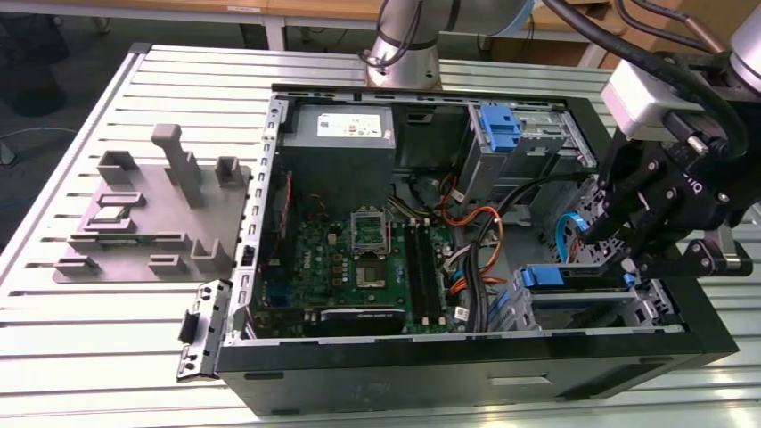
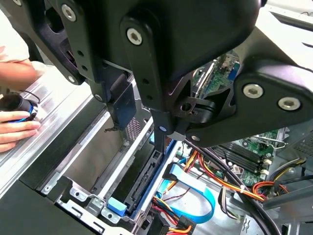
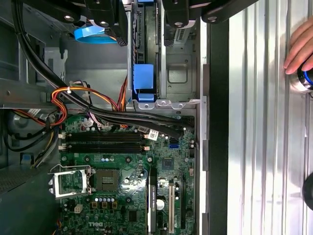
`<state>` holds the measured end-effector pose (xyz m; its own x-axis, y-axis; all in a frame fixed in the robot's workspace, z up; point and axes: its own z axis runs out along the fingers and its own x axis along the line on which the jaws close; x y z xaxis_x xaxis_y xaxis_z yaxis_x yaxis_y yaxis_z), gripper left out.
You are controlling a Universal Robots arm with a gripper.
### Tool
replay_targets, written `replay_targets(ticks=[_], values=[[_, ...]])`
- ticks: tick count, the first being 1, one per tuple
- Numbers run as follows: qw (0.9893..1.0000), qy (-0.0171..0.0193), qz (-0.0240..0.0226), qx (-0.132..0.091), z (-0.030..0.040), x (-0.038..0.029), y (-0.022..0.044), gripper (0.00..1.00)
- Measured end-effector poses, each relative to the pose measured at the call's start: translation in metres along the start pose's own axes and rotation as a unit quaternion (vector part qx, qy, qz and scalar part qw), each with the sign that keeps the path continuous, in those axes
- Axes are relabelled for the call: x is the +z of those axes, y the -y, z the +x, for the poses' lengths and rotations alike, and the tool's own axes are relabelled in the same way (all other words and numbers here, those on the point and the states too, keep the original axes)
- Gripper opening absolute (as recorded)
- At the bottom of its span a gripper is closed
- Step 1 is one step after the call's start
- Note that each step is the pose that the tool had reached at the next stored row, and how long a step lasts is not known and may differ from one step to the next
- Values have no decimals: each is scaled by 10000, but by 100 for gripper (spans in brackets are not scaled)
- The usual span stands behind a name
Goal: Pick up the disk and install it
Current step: 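Insert the first disk wire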
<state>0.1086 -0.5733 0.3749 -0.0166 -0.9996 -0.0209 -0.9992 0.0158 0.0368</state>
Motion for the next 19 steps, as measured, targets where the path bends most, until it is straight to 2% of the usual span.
replay_targets(ticks=[10, 19], values=[[10000, 0, 0, 0, -9, -7, 0, 42], [10000, 4, 1, 0, -103, 12, -1, 42]])
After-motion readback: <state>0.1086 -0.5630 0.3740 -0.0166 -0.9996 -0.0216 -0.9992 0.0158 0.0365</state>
